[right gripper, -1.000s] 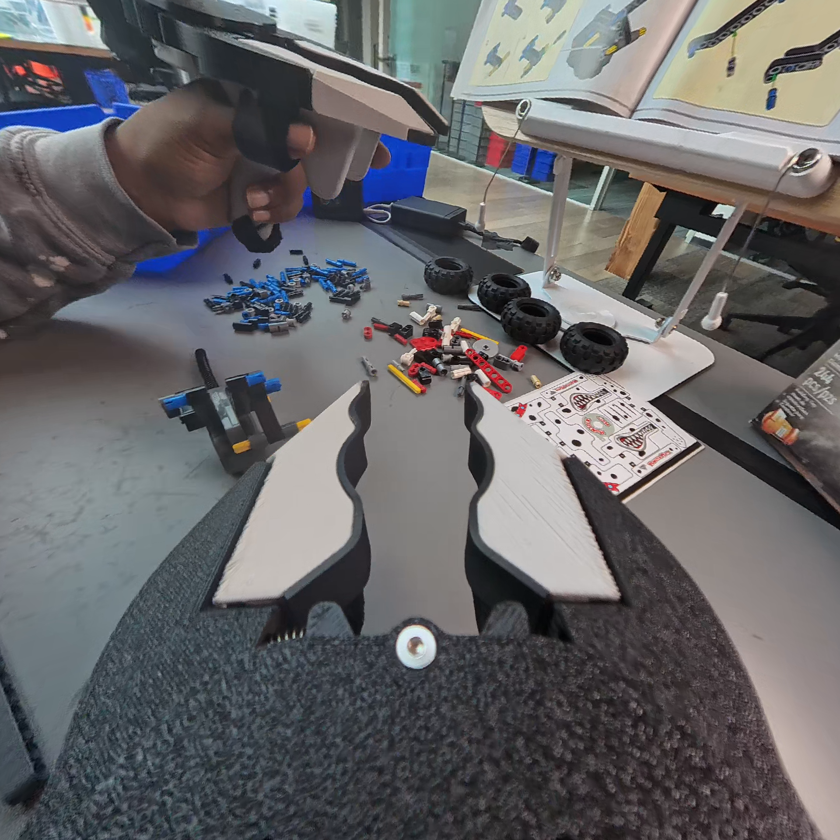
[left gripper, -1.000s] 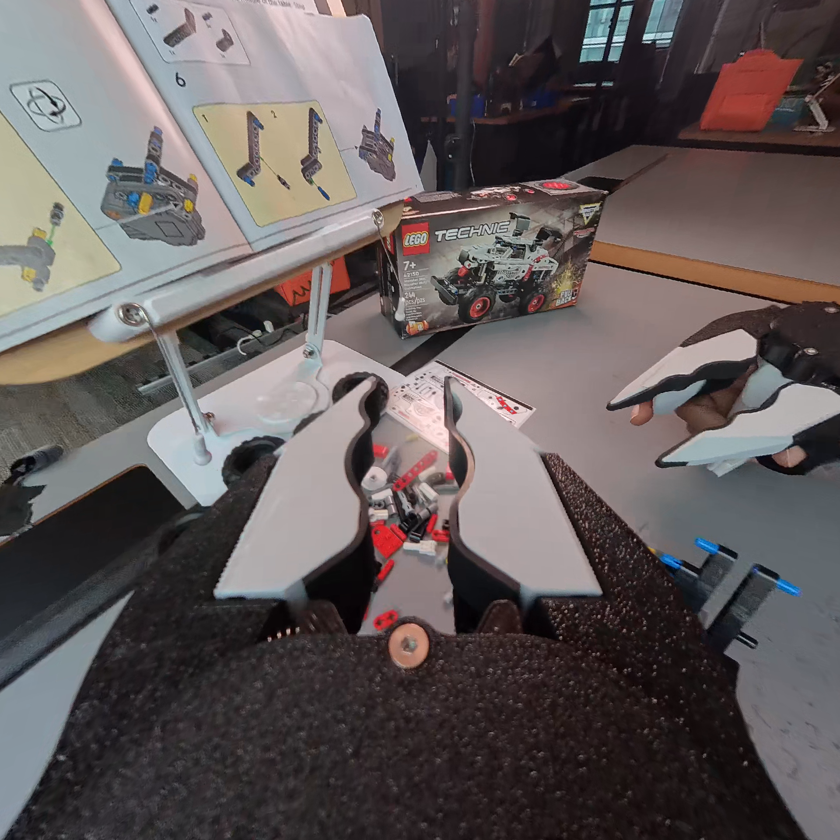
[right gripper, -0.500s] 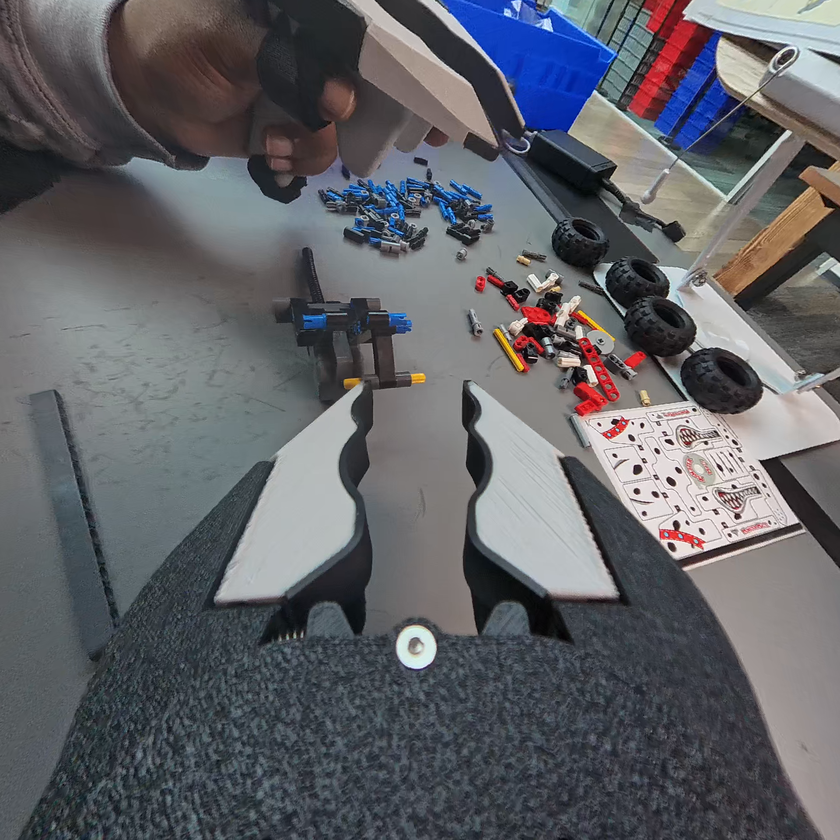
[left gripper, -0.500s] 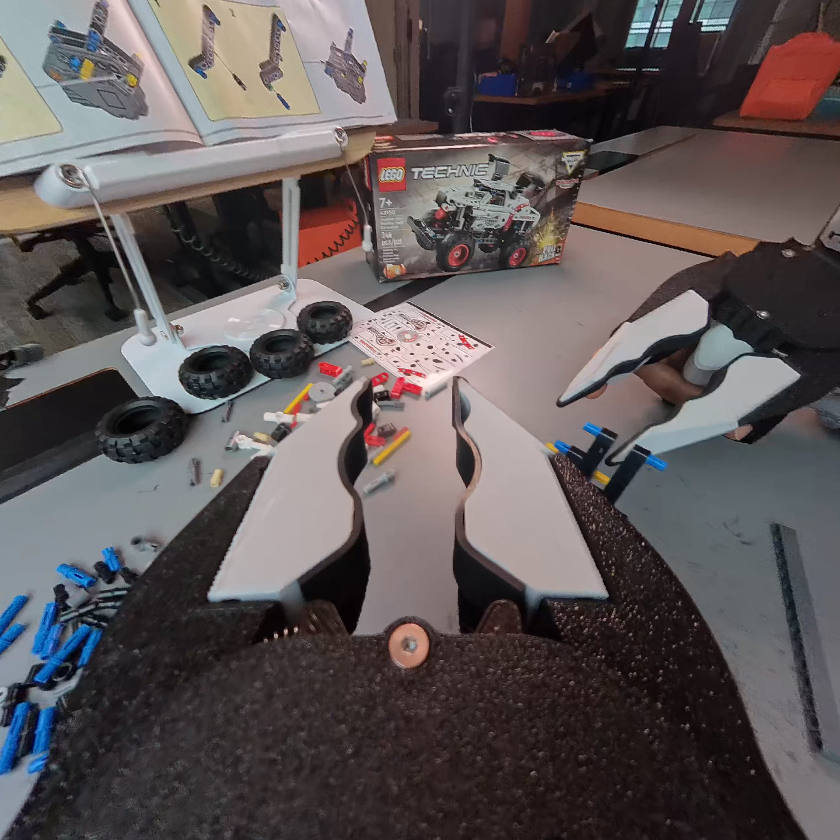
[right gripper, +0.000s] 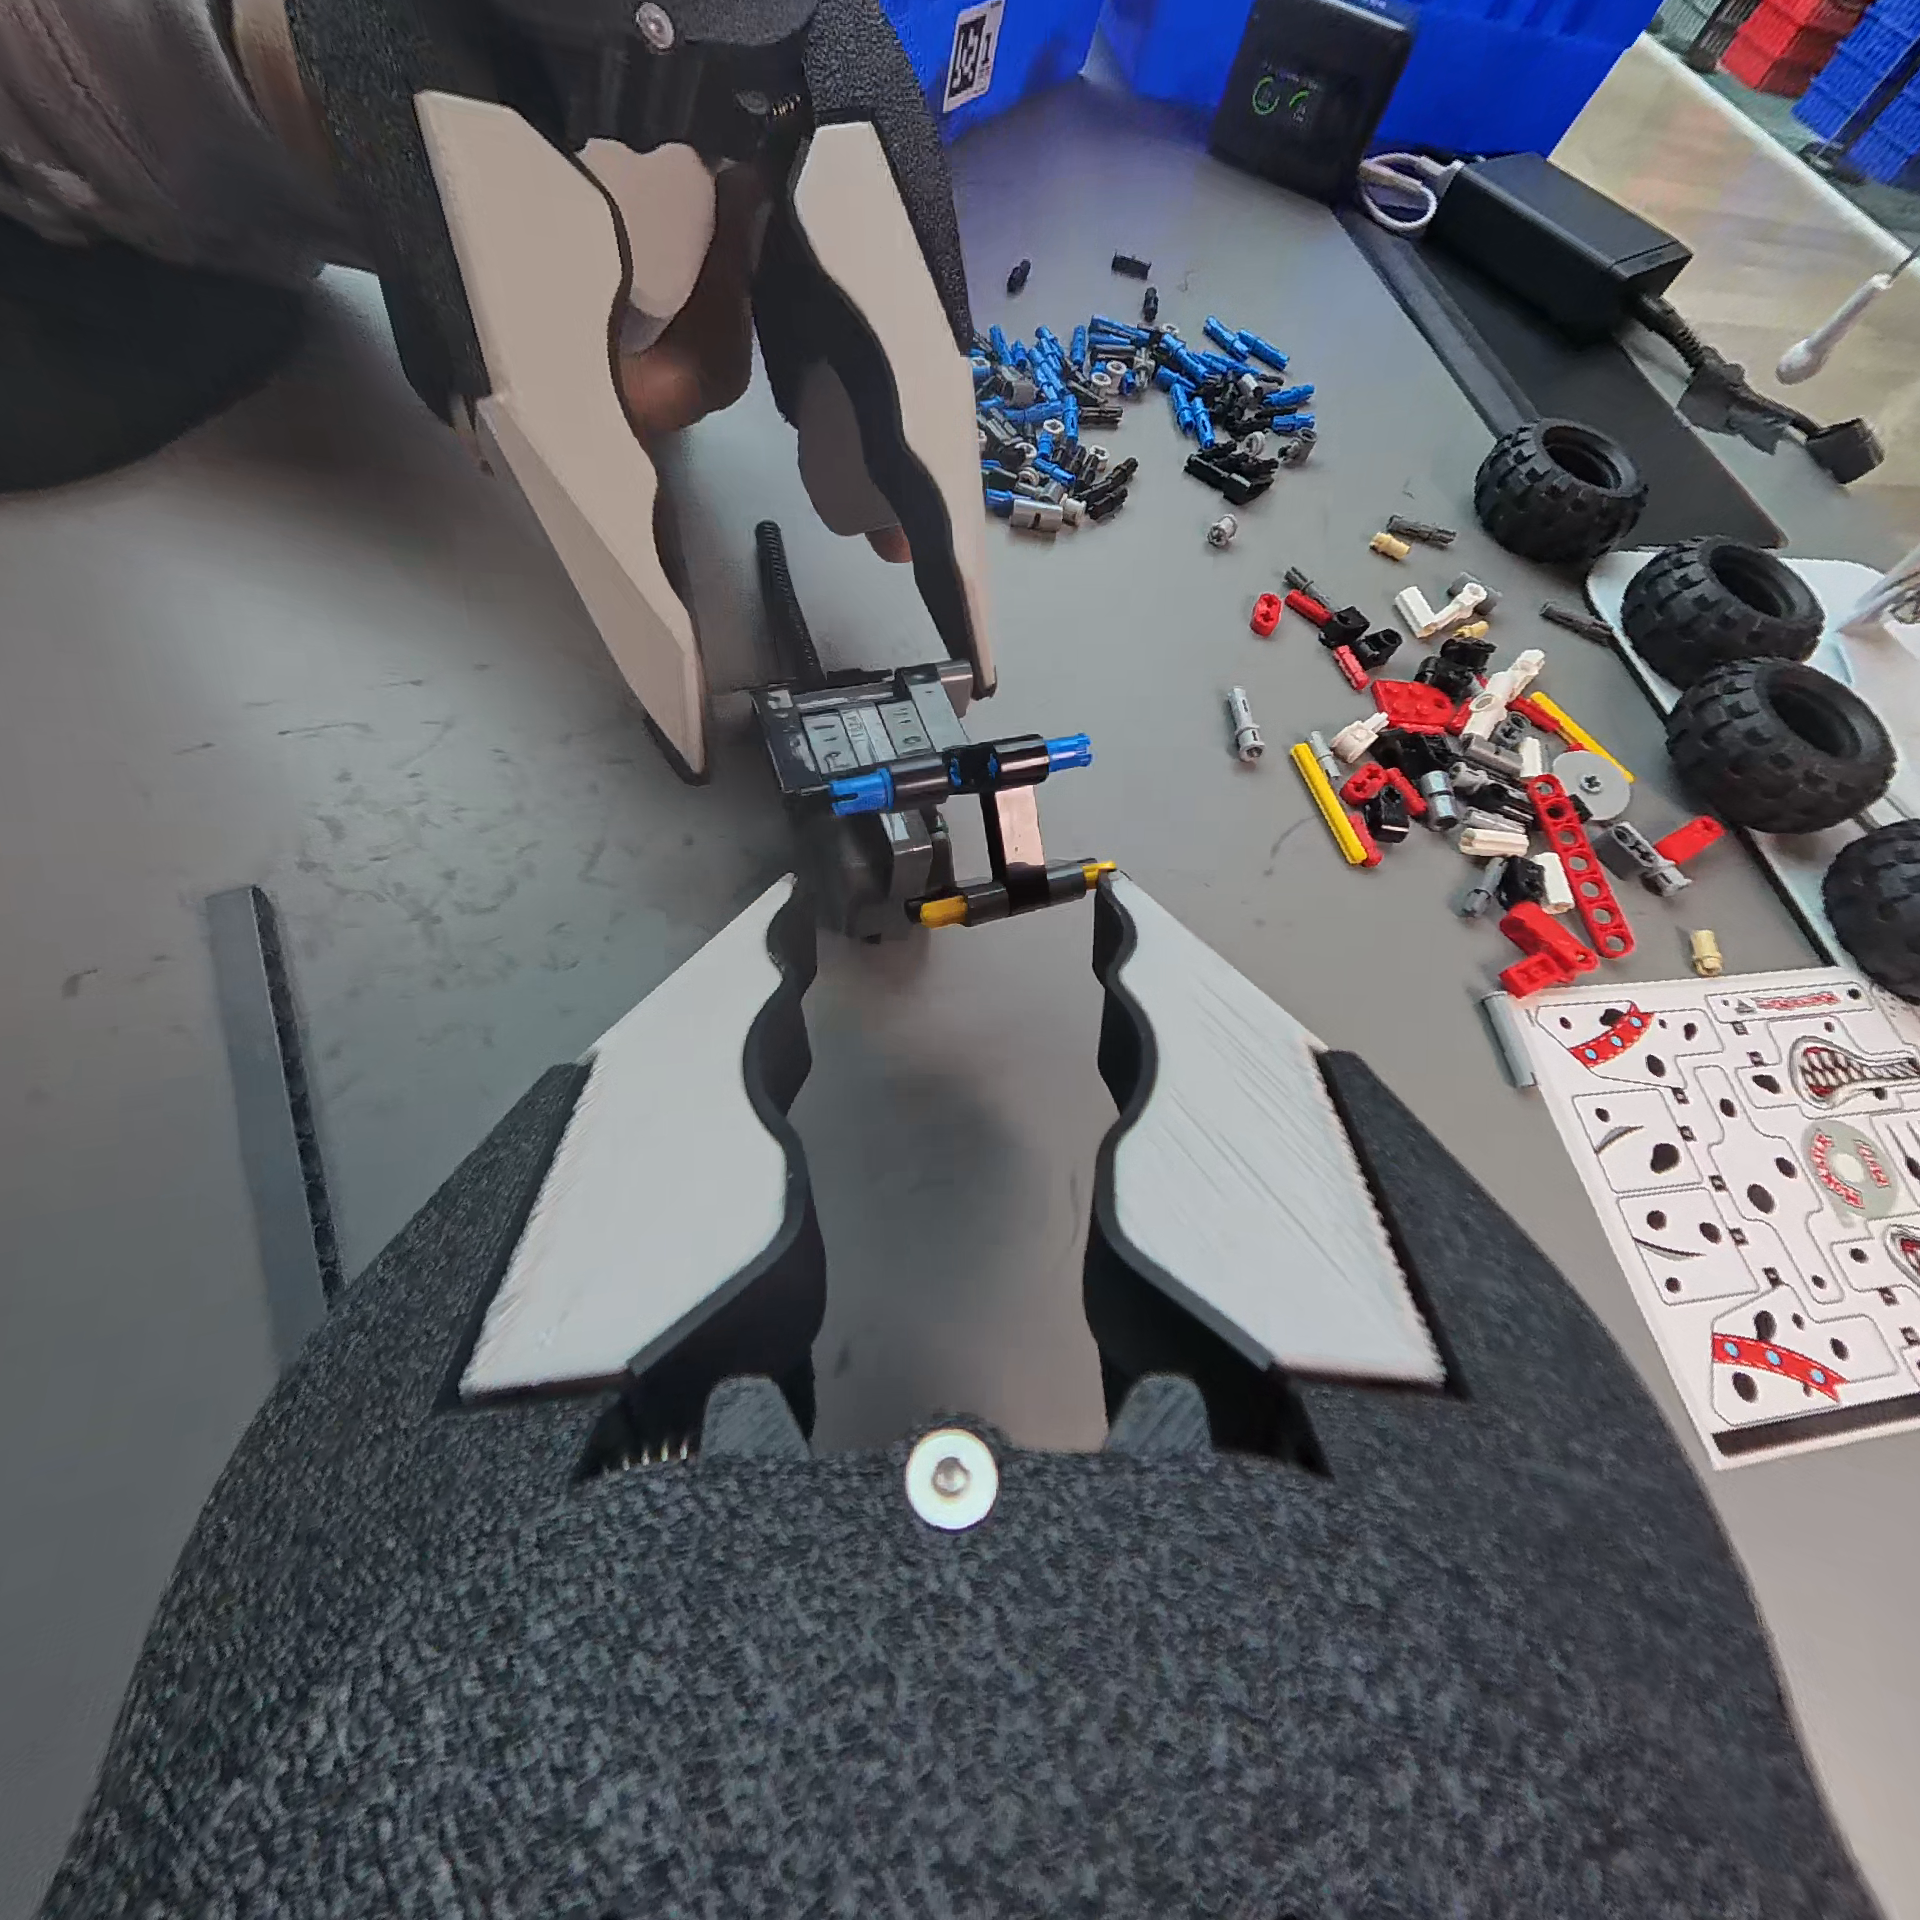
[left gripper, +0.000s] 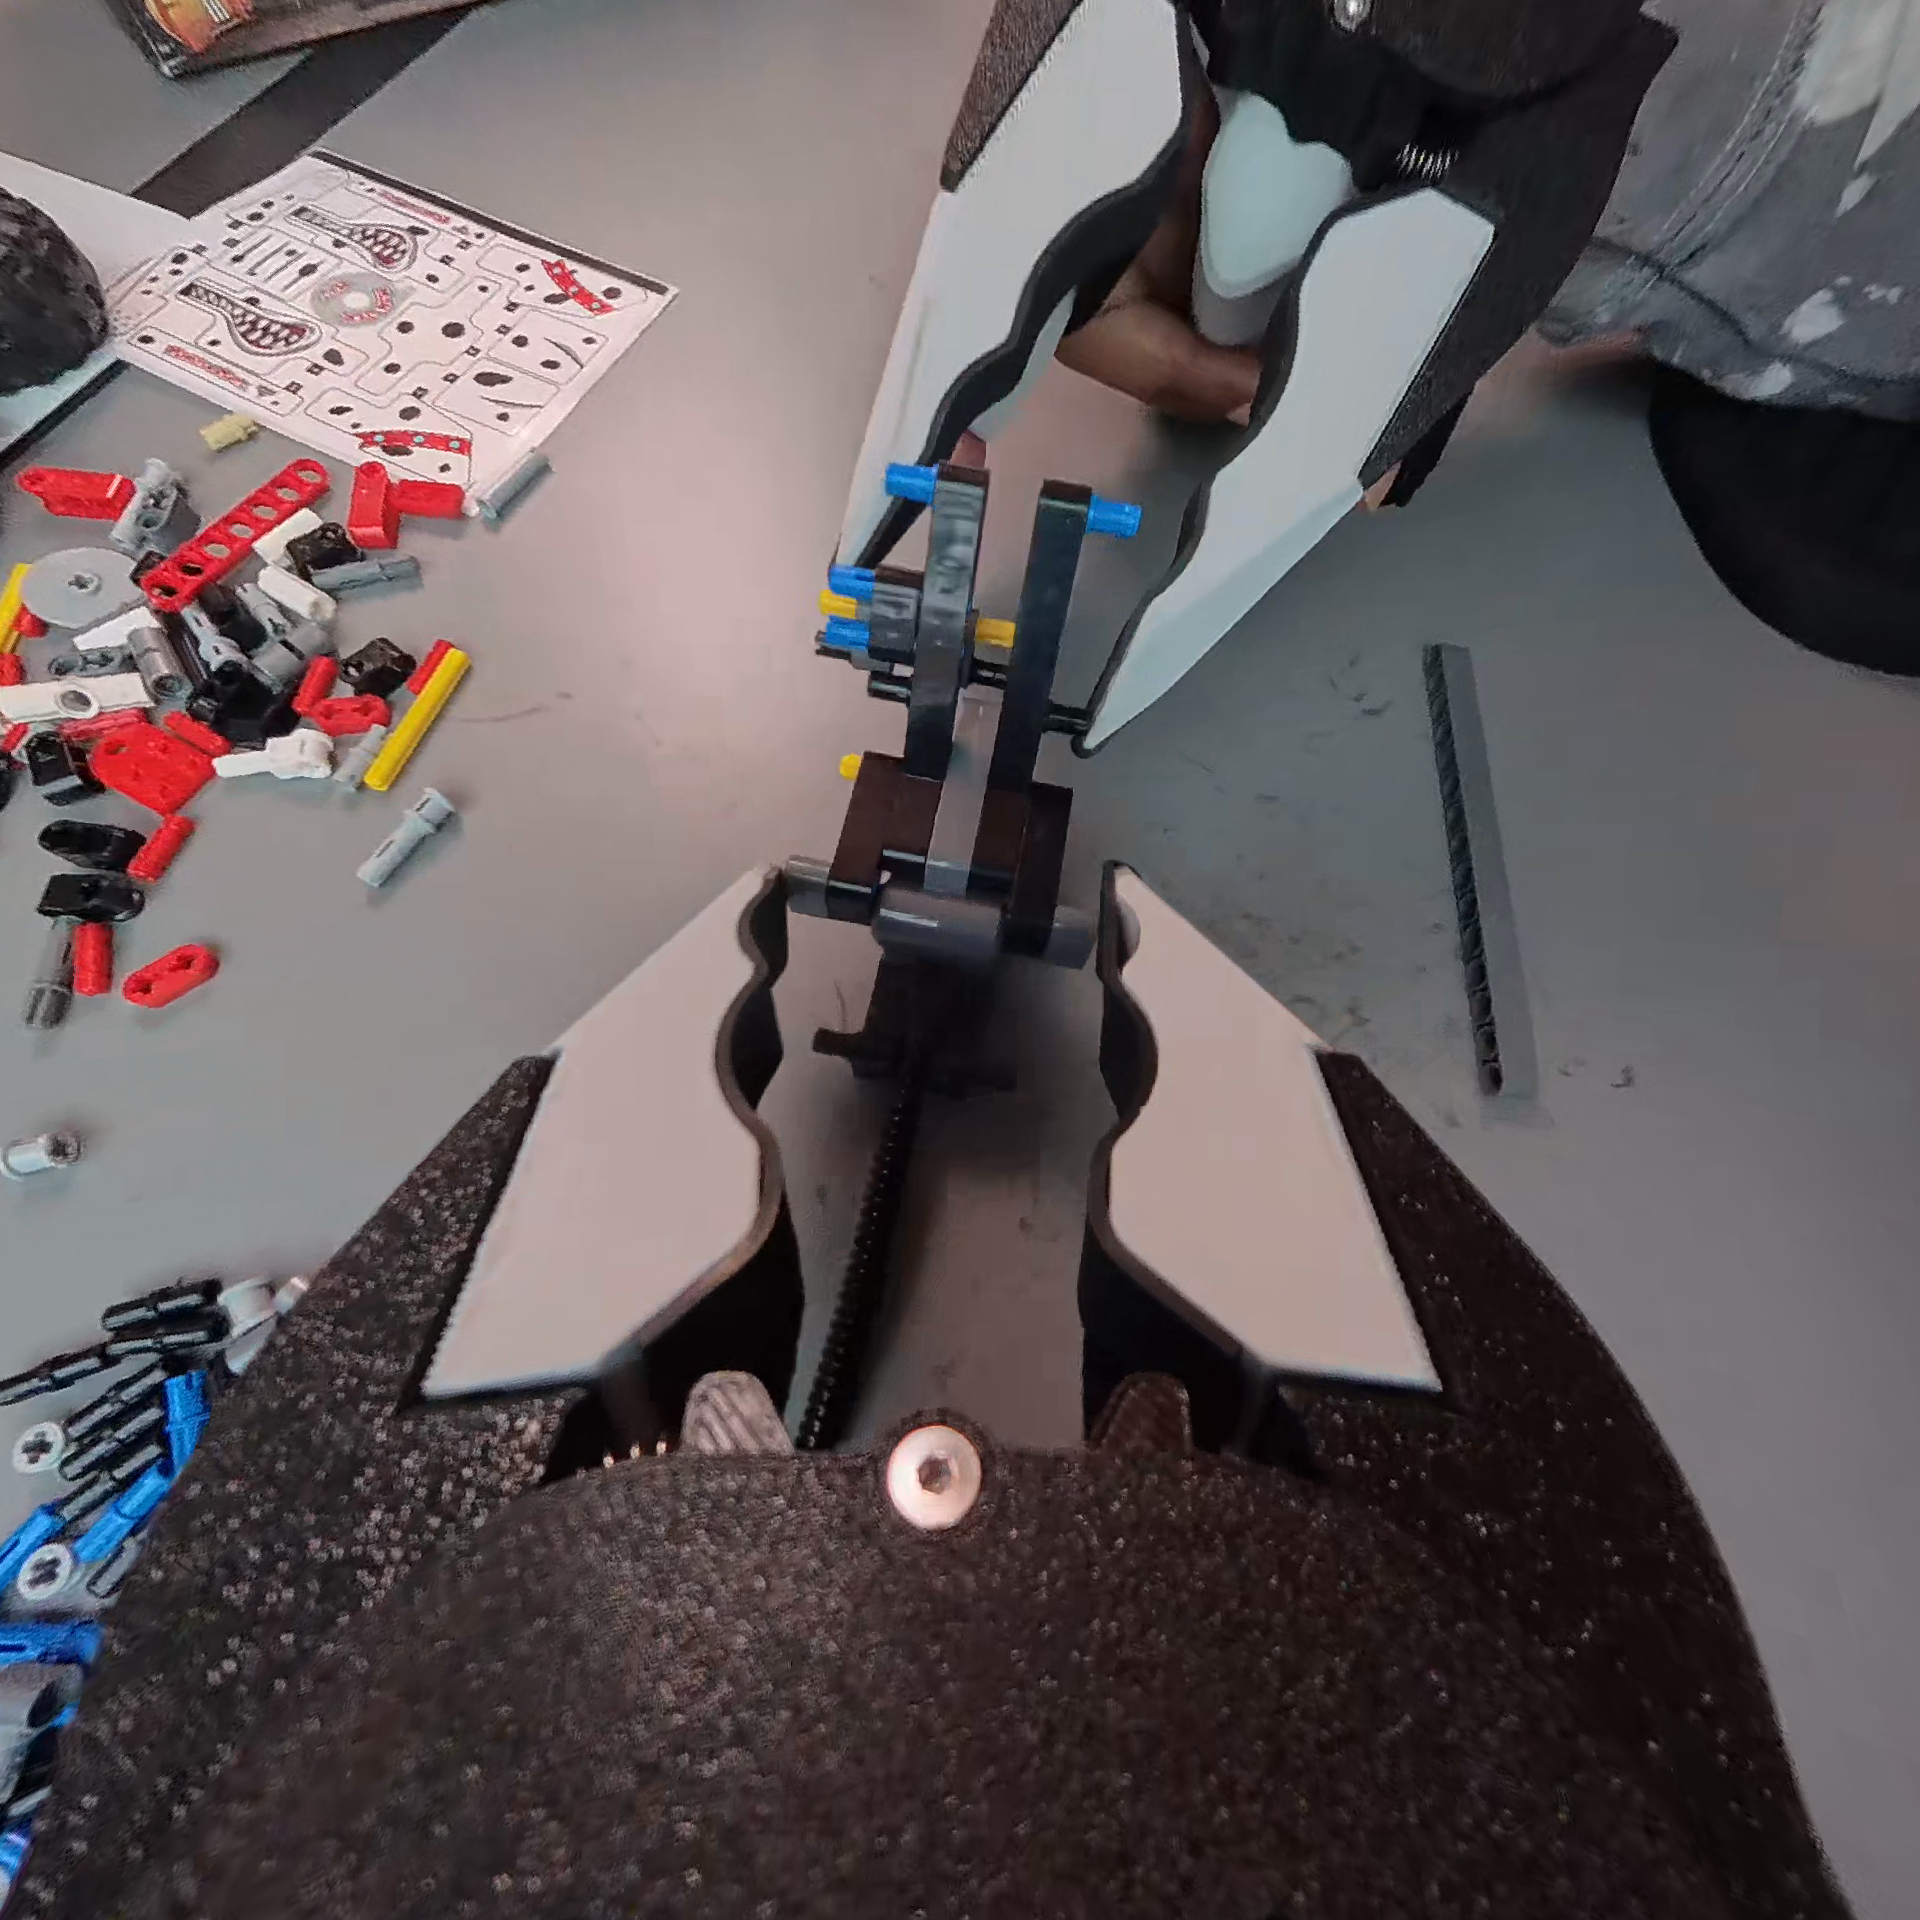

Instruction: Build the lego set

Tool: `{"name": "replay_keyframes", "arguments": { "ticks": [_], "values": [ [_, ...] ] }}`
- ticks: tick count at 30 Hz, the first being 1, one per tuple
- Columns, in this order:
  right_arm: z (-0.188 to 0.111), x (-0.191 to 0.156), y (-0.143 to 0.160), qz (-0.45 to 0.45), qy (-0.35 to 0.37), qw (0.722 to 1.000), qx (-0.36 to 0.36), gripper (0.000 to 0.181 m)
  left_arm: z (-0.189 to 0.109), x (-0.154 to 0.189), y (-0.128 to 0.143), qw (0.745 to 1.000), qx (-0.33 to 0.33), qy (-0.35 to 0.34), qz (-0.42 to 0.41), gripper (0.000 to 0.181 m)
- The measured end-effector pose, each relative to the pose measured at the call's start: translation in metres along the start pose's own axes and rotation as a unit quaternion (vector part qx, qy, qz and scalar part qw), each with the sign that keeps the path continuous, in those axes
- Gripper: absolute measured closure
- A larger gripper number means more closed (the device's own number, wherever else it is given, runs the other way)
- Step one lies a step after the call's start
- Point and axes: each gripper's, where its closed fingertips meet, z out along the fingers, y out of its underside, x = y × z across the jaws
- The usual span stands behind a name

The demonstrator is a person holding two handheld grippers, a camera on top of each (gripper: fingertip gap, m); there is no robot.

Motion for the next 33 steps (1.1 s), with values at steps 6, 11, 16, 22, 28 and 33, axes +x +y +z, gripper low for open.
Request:
{"name": "replay_keyframes", "arguments": {
  "ticks": [6,11,16,22,28,33],
  "values": [
    [-0.006,0.002,-0.003,0.001,0.006,1.000,0.015,0.149,0.000,0.003,0.004,0.999,-0.010,0.000,0.044,0.121],
    [-0.008,-0.004,-0.002,0.009,-0.012,1.000,0.017,0.133,-0.002,0.014,0.007,0.997,-0.005,0.034,0.067,0.121],
    [-0.007,-0.027,-0.001,0.011,-0.073,0.997,0.006,0.139,-0.004,0.027,0.009,0.993,-0.004,0.073,0.088,0.121],
    [-0.009,-0.037,-0.001,0.020,-0.103,0.994,0.005,0.139,-0.007,0.034,0.012,0.991,-0.005,0.095,0.094,0.121],
    [-0.012,-0.036,-0.001,0.026,-0.102,0.994,0.005,0.139,-0.008,0.031,0.012,0.992,-0.004,0.087,0.090,0.122],
    [-0.014,-0.032,0.001,0.033,-0.094,0.995,0.004,0.140,-0.009,0.026,0.013,0.993,-0.005,0.081,0.085,0.132]
  ]
}}
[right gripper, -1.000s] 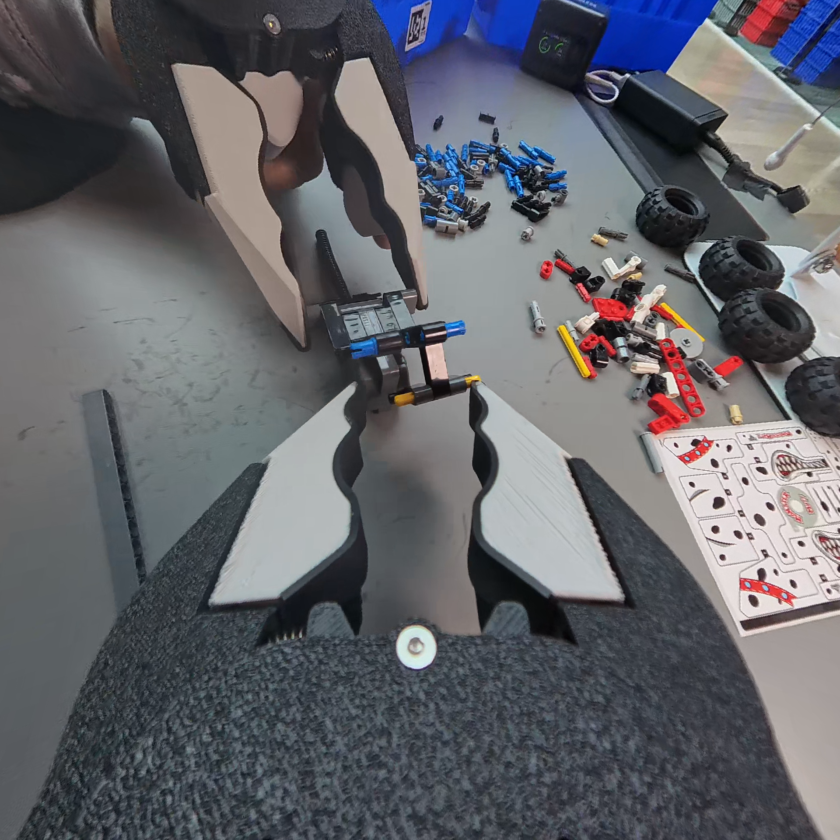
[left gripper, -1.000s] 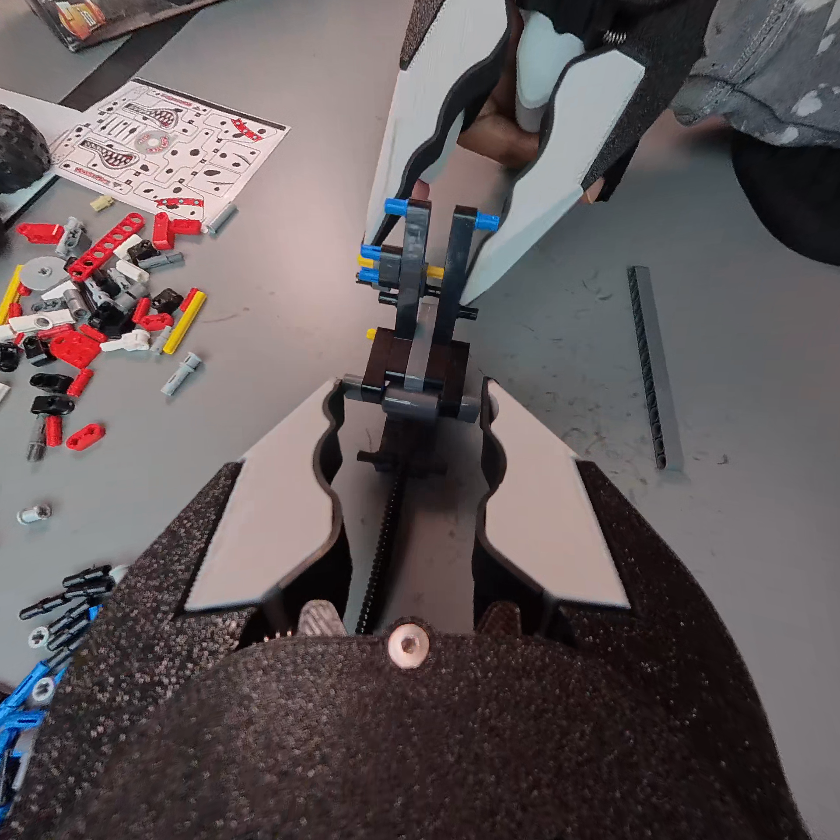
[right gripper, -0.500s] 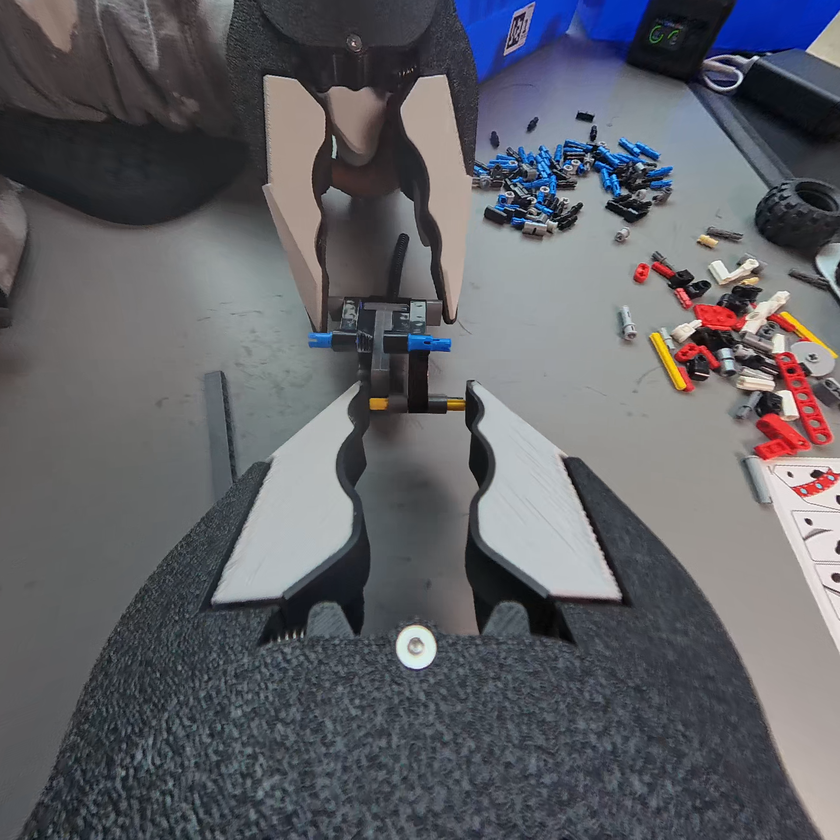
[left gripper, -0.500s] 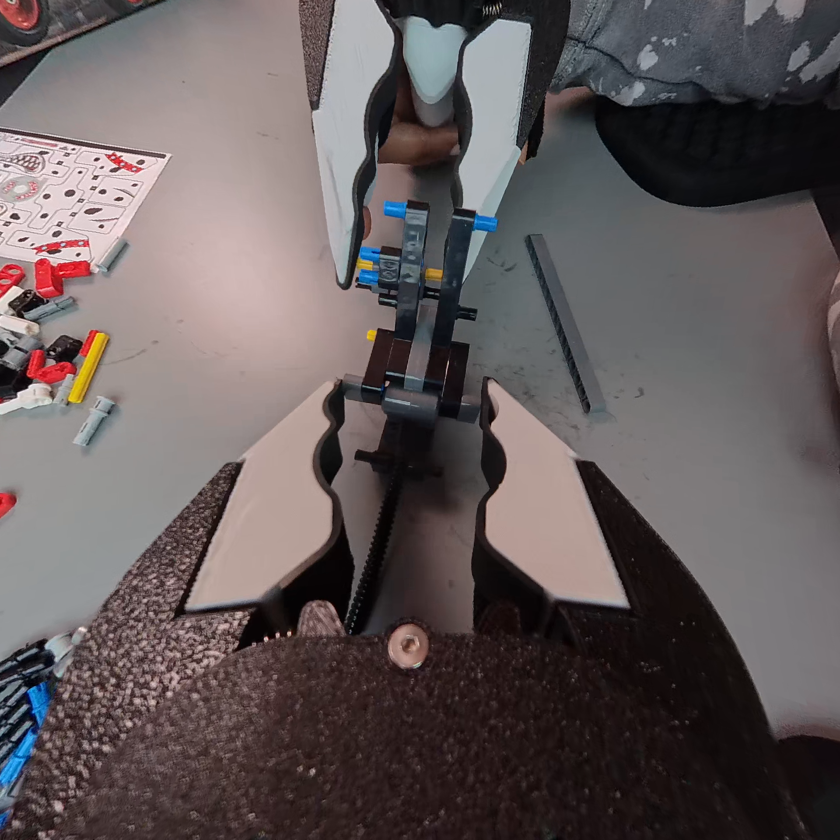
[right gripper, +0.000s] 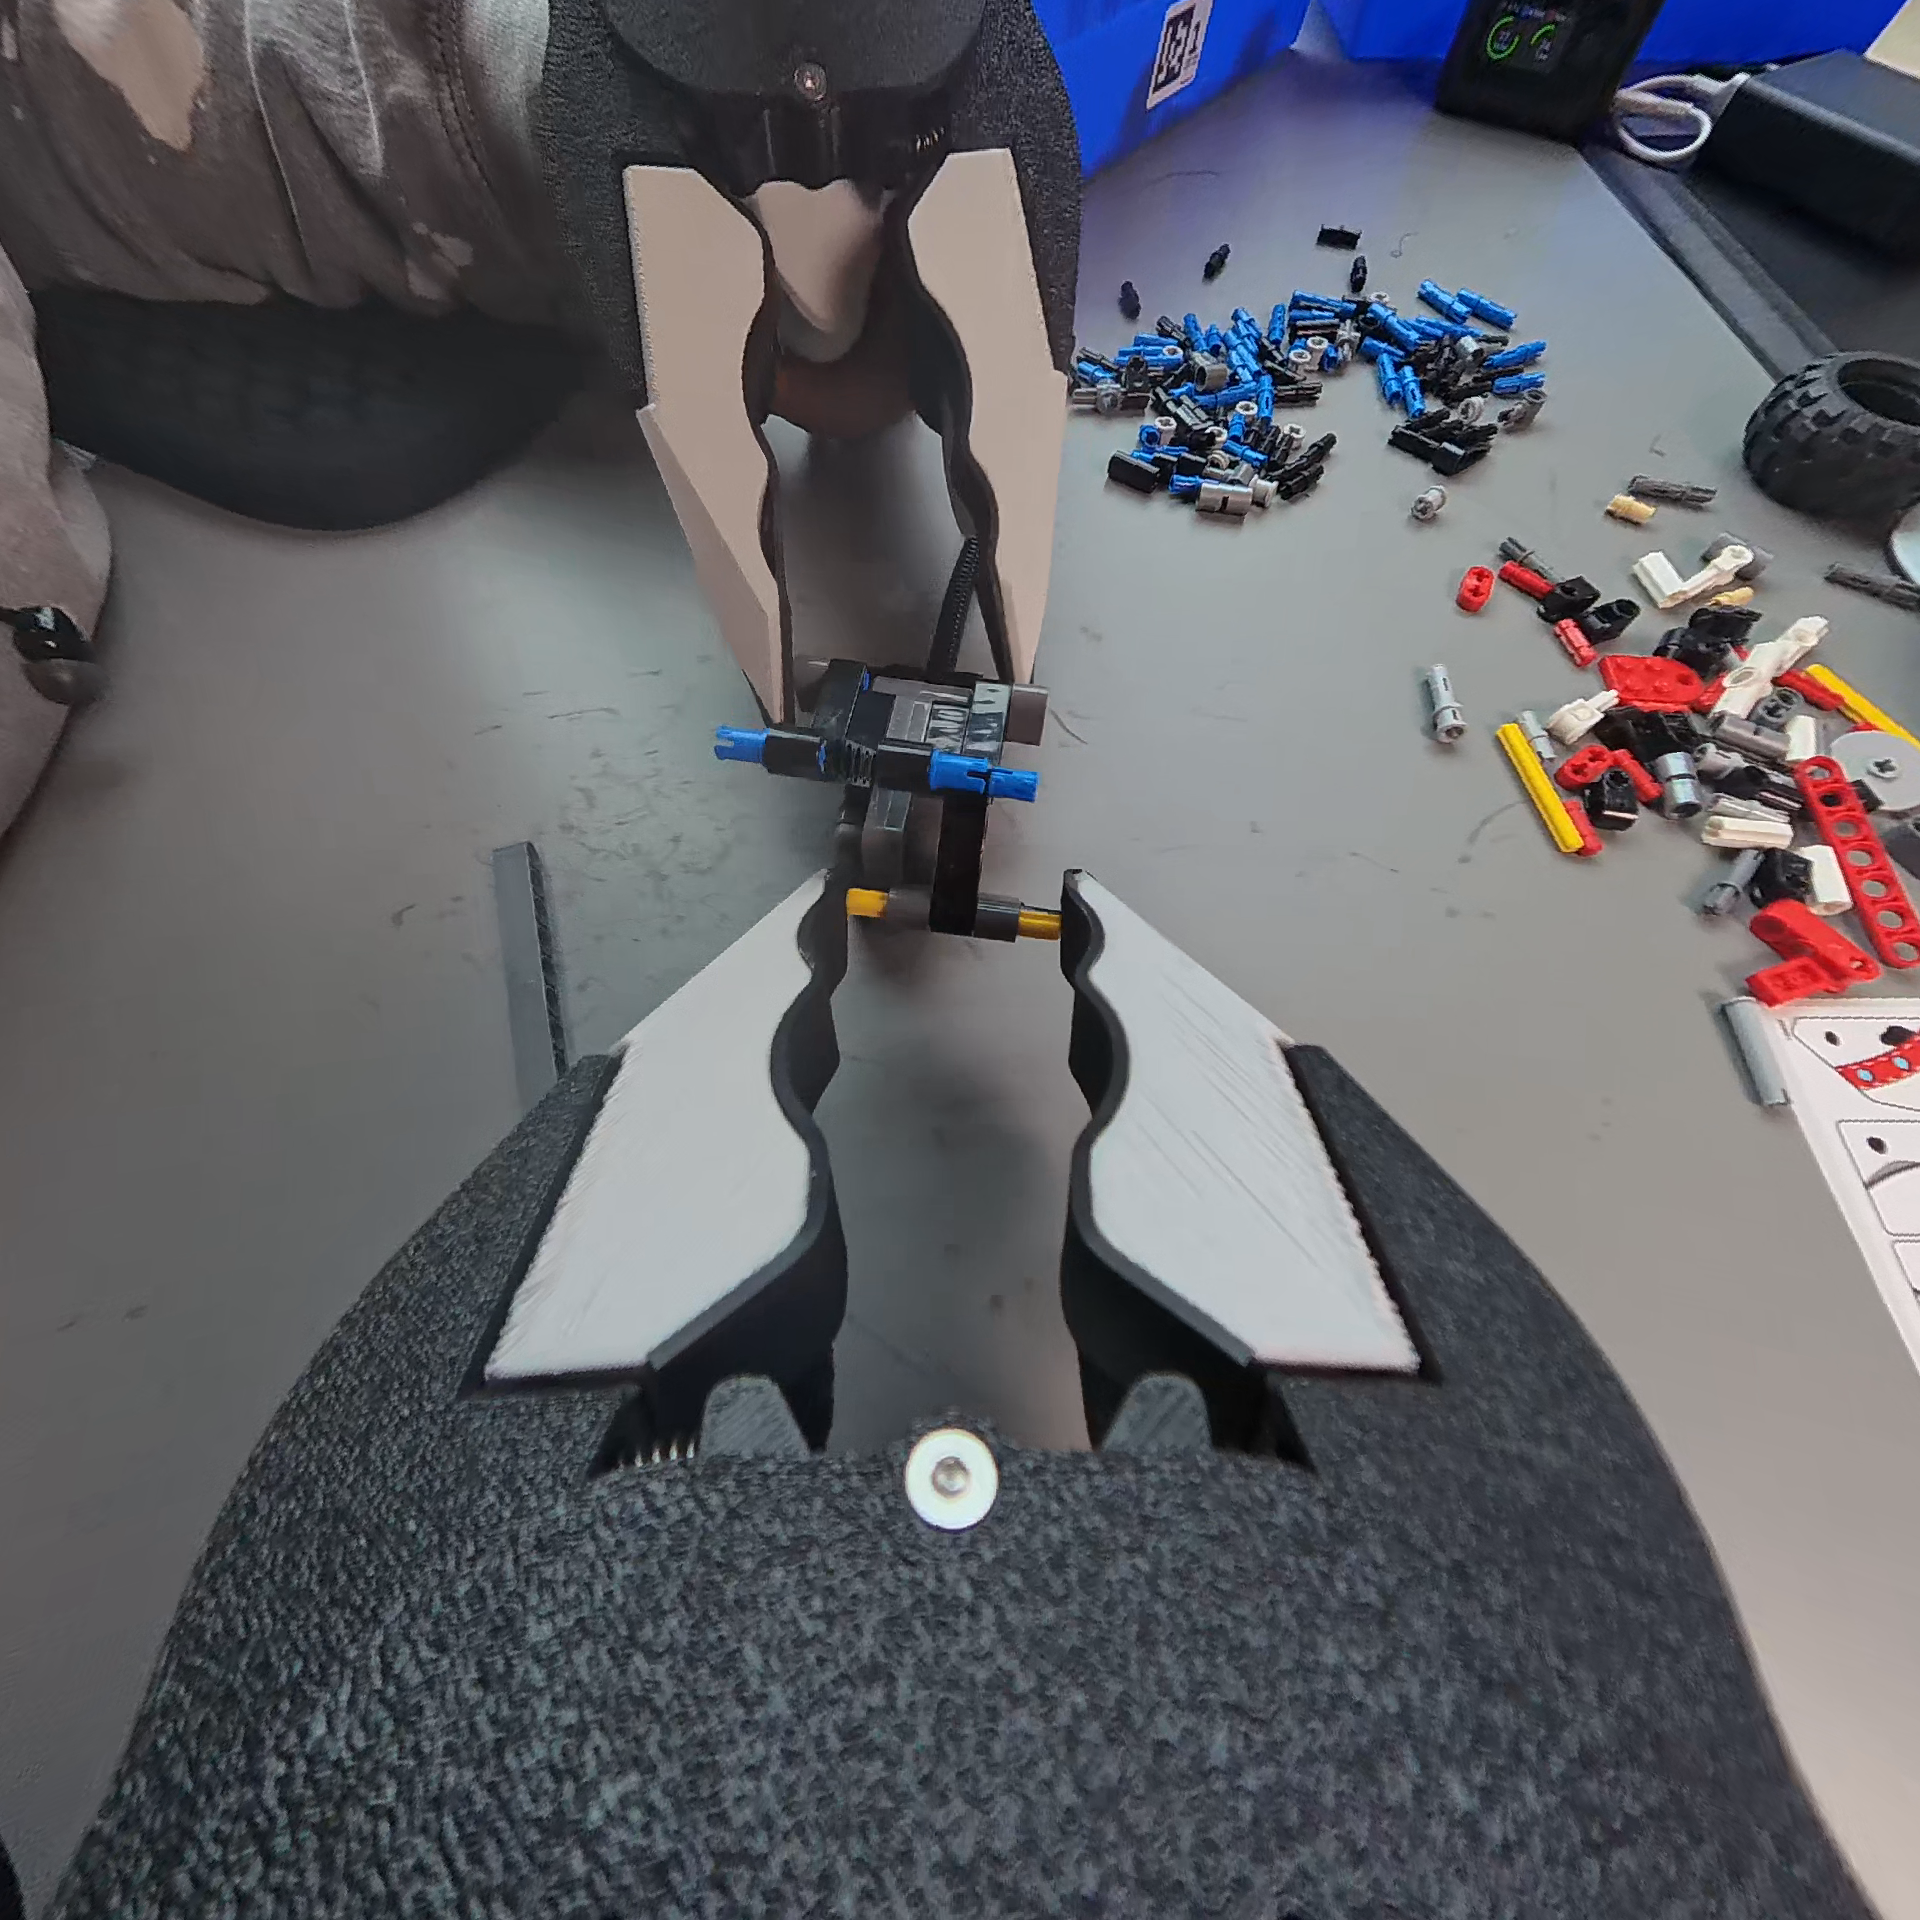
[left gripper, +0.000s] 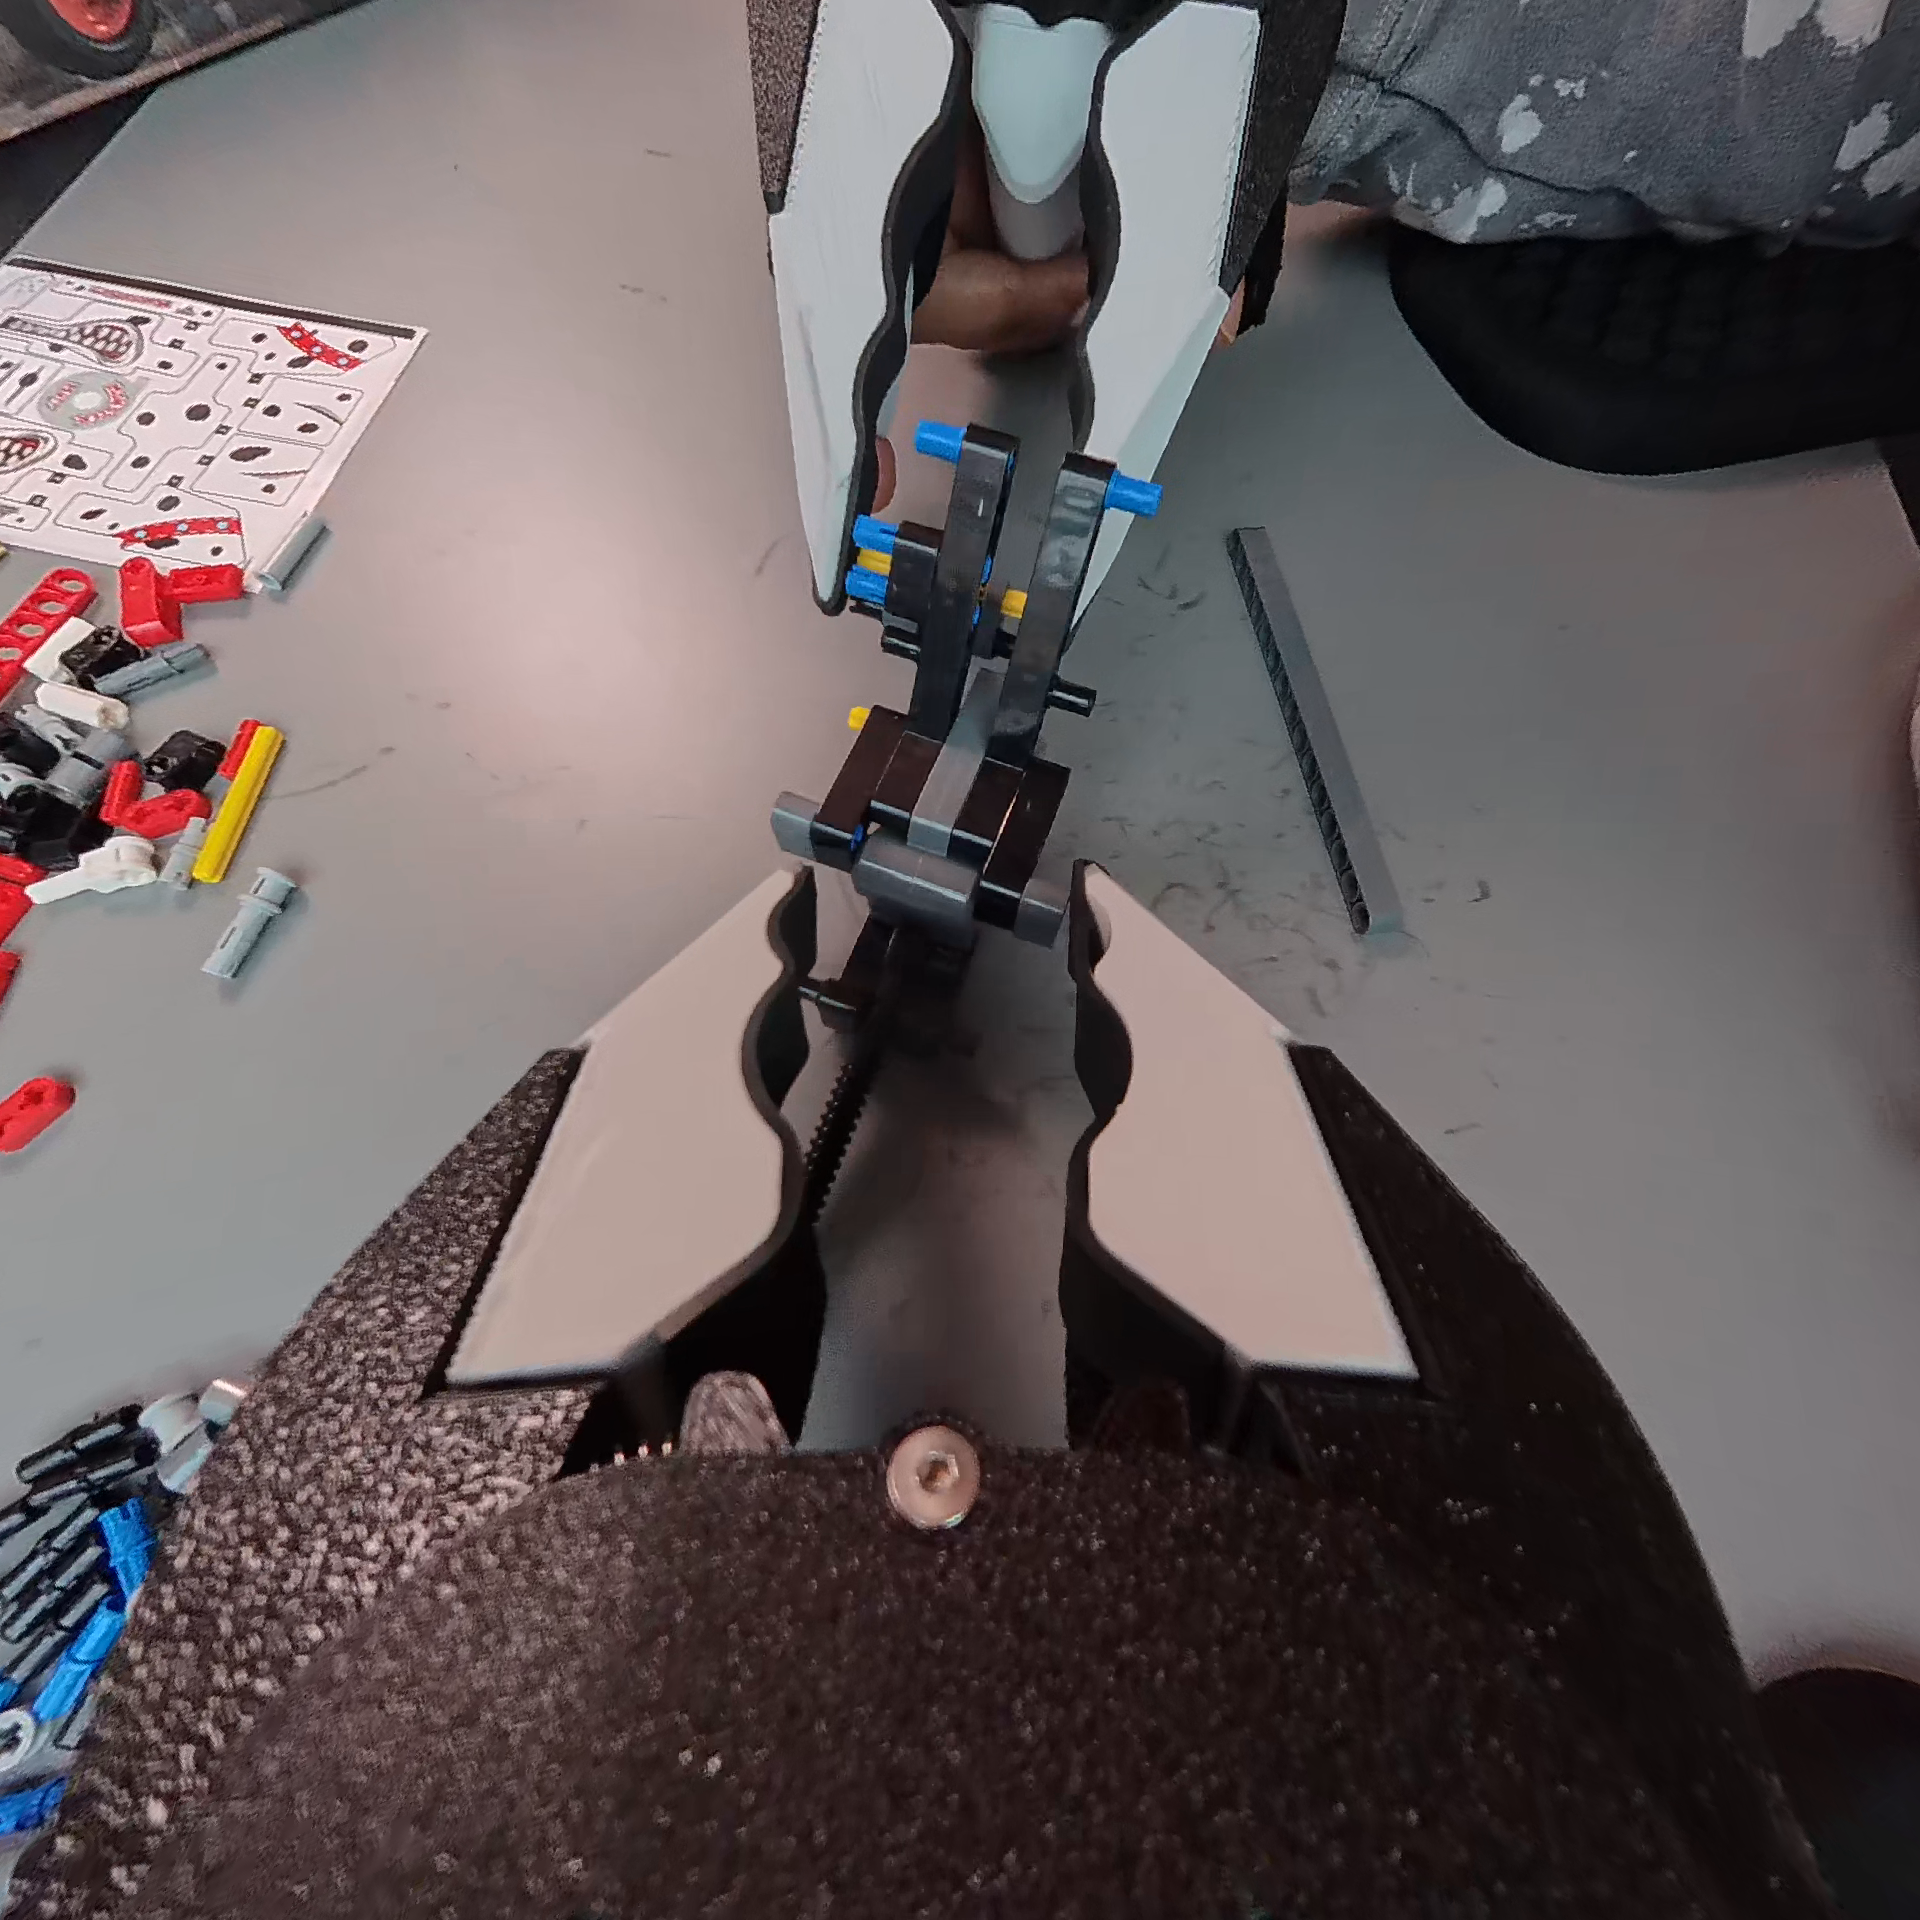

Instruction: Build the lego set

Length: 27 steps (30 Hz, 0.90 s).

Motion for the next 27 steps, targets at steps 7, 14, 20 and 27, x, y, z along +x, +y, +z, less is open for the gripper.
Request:
{"name": "replay_keyframes", "arguments": {
  "ticks": [7,14,20,27],
  "values": [
    [-0.001,0.002,0.000,0.003,0.006,1.000,0.000,0.140,0.000,-0.001,0.000,1.000,0.000,-0.004,-0.004,0.134],
    [-0.002,0.004,0.000,0.003,0.015,1.000,0.001,0.140,-0.019,-0.006,-0.025,0.995,0.080,0.016,-0.047,0.128],
    [-0.010,0.002,-0.006,0.011,-0.006,1.000,0.006,0.118,-0.073,-0.138,-0.099,0.944,0.215,-0.216,-0.129,0.136],
    [-0.076,0.102,-0.076,0.005,0.185,0.978,0.100,0.144,-0.079,-0.280,-0.172,0.893,0.237,-0.364,-0.115,0.144]
  ]
}}
